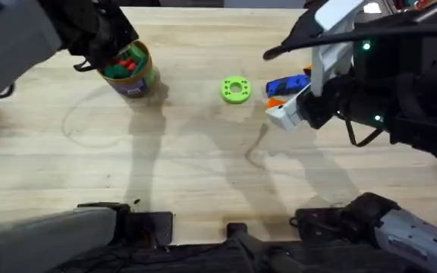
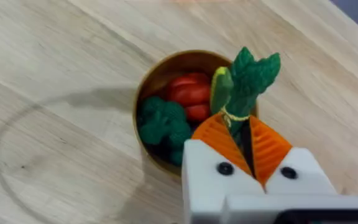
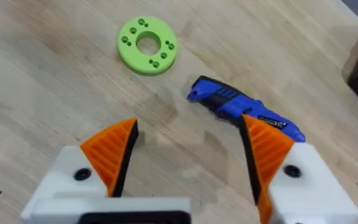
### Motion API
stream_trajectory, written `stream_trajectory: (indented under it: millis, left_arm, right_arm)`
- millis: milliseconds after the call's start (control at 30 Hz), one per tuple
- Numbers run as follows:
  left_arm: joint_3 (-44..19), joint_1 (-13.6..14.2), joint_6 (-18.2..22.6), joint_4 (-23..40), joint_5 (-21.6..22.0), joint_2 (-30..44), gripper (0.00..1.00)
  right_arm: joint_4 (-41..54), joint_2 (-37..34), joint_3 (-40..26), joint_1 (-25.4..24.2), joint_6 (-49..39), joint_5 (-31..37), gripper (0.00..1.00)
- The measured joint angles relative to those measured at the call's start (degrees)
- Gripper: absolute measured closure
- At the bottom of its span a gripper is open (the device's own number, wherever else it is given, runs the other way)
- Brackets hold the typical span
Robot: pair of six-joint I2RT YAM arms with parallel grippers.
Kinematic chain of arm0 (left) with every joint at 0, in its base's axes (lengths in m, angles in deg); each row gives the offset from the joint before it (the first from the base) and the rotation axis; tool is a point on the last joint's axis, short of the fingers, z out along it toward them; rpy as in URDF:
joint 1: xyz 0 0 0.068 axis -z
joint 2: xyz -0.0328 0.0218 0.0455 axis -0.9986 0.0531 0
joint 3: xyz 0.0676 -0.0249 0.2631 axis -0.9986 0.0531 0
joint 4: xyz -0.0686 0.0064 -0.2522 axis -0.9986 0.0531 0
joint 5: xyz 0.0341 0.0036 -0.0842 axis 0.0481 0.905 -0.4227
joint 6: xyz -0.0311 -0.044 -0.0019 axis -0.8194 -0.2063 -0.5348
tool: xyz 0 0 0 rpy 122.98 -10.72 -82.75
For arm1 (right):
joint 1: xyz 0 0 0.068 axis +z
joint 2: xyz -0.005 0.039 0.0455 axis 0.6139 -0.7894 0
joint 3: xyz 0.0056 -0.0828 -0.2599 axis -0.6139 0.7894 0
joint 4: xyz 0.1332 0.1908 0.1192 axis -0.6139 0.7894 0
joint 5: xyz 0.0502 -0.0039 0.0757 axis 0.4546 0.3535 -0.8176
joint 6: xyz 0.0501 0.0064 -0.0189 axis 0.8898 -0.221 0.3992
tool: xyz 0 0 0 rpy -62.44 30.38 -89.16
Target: Pick up the gripper from the table and insert it into the empty holder that is missing its gripper. Then pick up a screw, insert it into the mounting hole, and use the screwdriver to tighten it. Finally, clean up the table by picking up the vegetable and placing it into the bucket.
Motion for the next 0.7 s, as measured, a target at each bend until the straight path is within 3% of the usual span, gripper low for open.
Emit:
stream_trajectory:
  millis: [67, 100, 233, 267, 400, 500, 533, 600, 633, 700]
  left_arm:
    - [0.00, -0.89, -2.80, -1.51, 0.02, 3.01, 0.965]
    - [0.00, -1.02, -3.31, -1.53, 0.04, 3.35, 0.901]
    - [0.00, -1.11, -4.50, -1.59, 0.13, 3.61, 0.347]
    - [0.02, -1.11, -5.20, -1.26, 0.18, 3.61, 0.049]
    - [0.01, -1.11, -4.65, 0.01, -0.95, 3.39, 0.008]
    - [0.02, -1.11, -0.28, 1.05, -6.39, -1.94, 0.009]
    - [0.02, -1.11, 6.23, 4.05, -10.81, -9.05, 0.009]
    - [0.00, -0.94, 12.17, 8.48, -13.37, -14.43, 0.009]
    - [-0.04, -0.28, 20.48, 15.89, -15.79, -20.77, 0.009]
    - [-0.07, 0.11, 25.56, 21.48, -17.35, -23.88, 0.009]
  right_arm:
    - [0.02, 0.01, 0.00, 0.00, 0.01, -0.02, 0.050]
    - [0.02, 0.02, 0.00, 0.00, 0.02, -0.02, 0.050]
    - [0.02, 0.02, 0.00, 0.00, 0.00, -0.02, 0.050]
    - [0.04, 0.00, 0.00, 0.00, 0.00, -0.02, 0.049]
    - [0.00, 0.01, 0.00, 0.00, 0.04, 0.00, 0.050]
    - [0.79, 0.92, -0.57, 0.00, 4.37, -0.01, 0.050]
    - [1.87, 3.68, -2.45, 0.00, 7.17, 0.00, 0.050]
    - [2.53, 6.39, -3.89, 0.00, 9.25, -0.02, 0.050]
    - [3.65, 10.06, -5.00, 0.00, 13.14, -0.17, 0.050]
    - [4.86, 11.90, -5.16, 0.00, 15.63, -0.18, 0.049]
